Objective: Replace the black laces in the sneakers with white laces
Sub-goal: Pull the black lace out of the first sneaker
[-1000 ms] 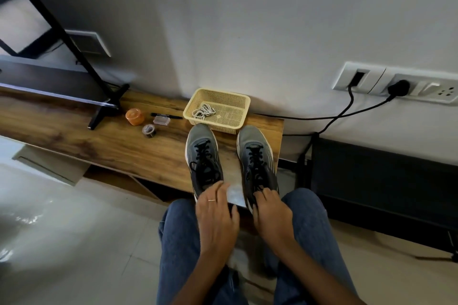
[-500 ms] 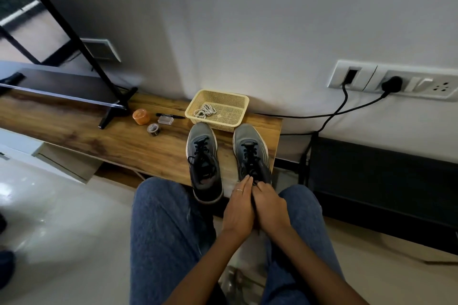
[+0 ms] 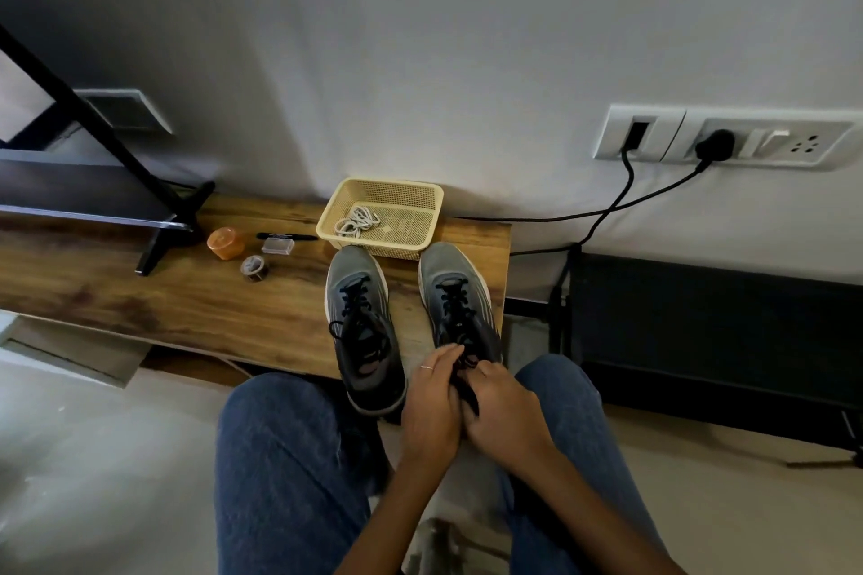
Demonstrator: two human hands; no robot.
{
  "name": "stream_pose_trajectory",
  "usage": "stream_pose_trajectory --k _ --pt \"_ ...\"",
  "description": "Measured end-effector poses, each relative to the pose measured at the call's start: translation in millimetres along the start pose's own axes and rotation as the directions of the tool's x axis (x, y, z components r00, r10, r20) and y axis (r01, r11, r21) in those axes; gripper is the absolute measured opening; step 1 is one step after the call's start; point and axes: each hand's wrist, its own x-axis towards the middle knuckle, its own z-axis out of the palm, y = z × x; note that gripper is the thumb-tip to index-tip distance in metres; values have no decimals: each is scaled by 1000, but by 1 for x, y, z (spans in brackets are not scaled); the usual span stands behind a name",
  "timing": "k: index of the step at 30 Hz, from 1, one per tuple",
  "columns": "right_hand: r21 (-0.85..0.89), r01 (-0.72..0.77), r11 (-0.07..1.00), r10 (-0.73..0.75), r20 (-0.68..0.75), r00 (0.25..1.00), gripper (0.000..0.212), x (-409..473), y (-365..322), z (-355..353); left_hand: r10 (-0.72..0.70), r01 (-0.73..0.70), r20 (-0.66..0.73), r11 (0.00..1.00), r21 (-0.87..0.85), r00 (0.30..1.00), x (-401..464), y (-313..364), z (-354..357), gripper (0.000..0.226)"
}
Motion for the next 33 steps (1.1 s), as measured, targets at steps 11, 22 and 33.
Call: stream_pose_trajectory --k 11,22,33 --pt "120 -149 982 165 -138 977 13 47 11 -25 31 -117 229 920 374 973 79 12 -33 41" --pt "-36 -167 985 161 -140 977 42 63 3 -18 32 -55 176 990 129 984 104 -15 -38 25" --pt "8 -185 983 178 -311 934 13 74 14 -3 25 44 320 978 -204 947 115 -32 -52 19"
